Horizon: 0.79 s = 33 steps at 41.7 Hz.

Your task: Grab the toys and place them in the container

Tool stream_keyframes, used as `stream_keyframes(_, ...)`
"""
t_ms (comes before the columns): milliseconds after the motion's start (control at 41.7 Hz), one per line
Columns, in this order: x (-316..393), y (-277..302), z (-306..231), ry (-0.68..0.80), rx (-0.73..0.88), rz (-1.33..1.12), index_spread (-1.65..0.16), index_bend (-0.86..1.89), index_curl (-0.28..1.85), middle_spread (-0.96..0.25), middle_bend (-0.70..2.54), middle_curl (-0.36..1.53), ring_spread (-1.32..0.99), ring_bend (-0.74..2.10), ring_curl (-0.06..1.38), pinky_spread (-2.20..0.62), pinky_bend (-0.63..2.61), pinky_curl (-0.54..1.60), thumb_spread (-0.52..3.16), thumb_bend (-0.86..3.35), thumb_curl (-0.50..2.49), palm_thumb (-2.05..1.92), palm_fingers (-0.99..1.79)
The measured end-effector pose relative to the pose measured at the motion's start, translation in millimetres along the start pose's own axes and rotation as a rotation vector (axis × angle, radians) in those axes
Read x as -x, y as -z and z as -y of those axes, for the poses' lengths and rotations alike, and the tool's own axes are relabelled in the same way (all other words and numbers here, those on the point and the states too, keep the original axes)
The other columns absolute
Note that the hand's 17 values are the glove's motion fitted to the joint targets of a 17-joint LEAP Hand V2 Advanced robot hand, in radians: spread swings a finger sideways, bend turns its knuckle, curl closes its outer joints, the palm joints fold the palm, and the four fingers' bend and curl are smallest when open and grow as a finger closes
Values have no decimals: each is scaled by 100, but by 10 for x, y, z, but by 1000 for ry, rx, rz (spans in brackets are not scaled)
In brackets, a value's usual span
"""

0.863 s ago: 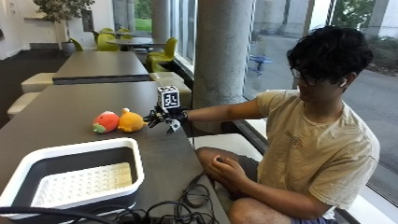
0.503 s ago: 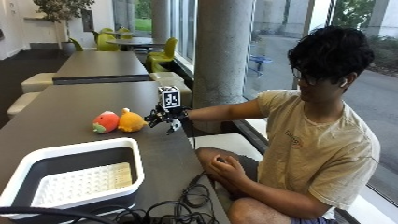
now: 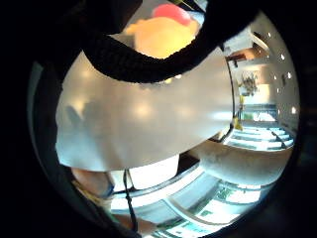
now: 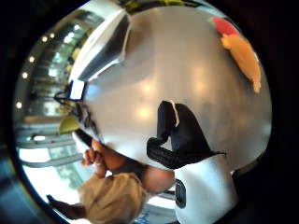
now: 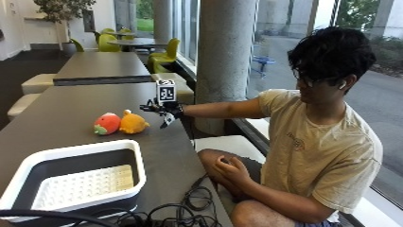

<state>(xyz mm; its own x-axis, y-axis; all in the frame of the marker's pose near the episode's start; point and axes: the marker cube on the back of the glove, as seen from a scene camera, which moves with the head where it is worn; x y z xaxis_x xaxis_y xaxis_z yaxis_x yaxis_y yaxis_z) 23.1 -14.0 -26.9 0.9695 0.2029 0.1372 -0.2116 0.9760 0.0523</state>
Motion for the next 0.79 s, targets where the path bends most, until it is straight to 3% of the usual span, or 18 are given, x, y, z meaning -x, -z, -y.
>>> stream_keyframes(144,127,294,315,3,1,-186,-26,-3,12,-1,13,15,-1,43,23,2,98,36,140,6,23,14,-30)
stream_keyframes(240,-127,317,531,-101,17,-186,-26,-2,10,0,12,16,-1,42,23,2,102,37,139,6,25,17,-35)
stream_keyframes(599,-563,-391,1152,-409,167,-63,-24,-3,5,4,4,14,2,26,23,4,129,43,133,1,28,19,-47)
stream_keyframes(791,-579,-377,1163,-392,112,32,-24,9,6,6,21,18,1,47,30,2,120,40,138,8,32,34,-5)
